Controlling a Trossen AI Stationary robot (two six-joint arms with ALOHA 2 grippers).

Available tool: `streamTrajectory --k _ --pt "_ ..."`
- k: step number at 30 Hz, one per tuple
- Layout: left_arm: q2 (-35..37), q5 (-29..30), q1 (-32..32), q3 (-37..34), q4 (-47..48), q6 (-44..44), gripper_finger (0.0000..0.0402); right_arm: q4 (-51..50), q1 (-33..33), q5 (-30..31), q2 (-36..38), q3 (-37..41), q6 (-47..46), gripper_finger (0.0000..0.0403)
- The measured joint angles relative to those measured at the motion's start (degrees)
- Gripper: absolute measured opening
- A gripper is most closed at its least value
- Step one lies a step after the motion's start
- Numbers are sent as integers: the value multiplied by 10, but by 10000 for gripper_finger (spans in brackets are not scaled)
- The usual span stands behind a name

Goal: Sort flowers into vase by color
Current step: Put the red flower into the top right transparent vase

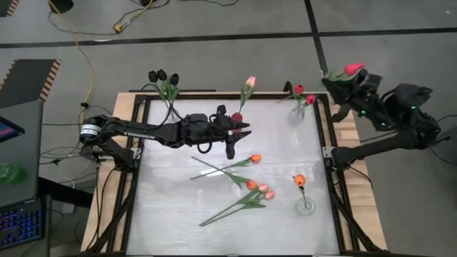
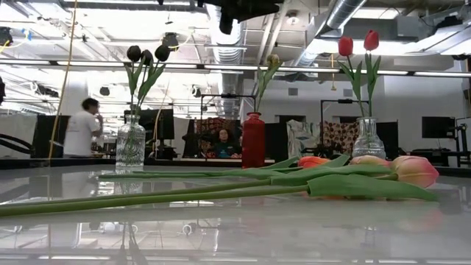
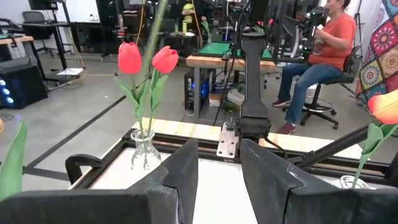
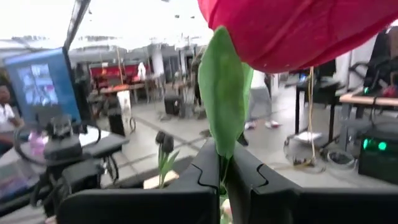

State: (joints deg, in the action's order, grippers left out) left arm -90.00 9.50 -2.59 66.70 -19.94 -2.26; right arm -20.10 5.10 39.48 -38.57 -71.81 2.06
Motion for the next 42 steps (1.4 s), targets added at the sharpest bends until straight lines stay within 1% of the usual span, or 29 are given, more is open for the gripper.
streamTrajectory --k 2,4,6,10,12,14,18,22,23,27,32,36,39,42 --pt "0 0 0 0 0 0 106 18 0 3 9 0 18 34" --pt "0 0 0 0 0 0 106 36 0 20 16 -1 42 34" --pt "0 0 0 0 0 0 106 41 0 45 20 -1 67 34" --pt "0 0 0 0 0 0 106 43 0 117 19 0 126 34" --pt "0 0 0 0 0 0 106 44 0 134 17 0 149 34" --pt "0 0 0 0 0 0 106 44 0 141 13 0 166 34" --pt "0 1 0 0 0 1 106 41 0 186 0 0 193 34" --pt "0 1 0 0 0 -1 106 15 0 225 -8 0 193 34" --pt "0 1 0 0 0 -3 106 4 0 228 -8 0 180 34" --pt "0 0 0 0 1 -4 106 -69 -1 236 -4 0 80 34" --pt "0 -17 0 0 1 -5 106 -205 -15 236 7 0 -65 34" --pt "0 -17 0 0 1 -5 106 -308 -27 236 7 0 -169 34" --pt "0 -17 0 0 1 -5 106 -349 -30 235 7 0 -220 34" --pt "-1 -17 0 0 1 -5 106 -351 -30 236 7 4 -235 34"
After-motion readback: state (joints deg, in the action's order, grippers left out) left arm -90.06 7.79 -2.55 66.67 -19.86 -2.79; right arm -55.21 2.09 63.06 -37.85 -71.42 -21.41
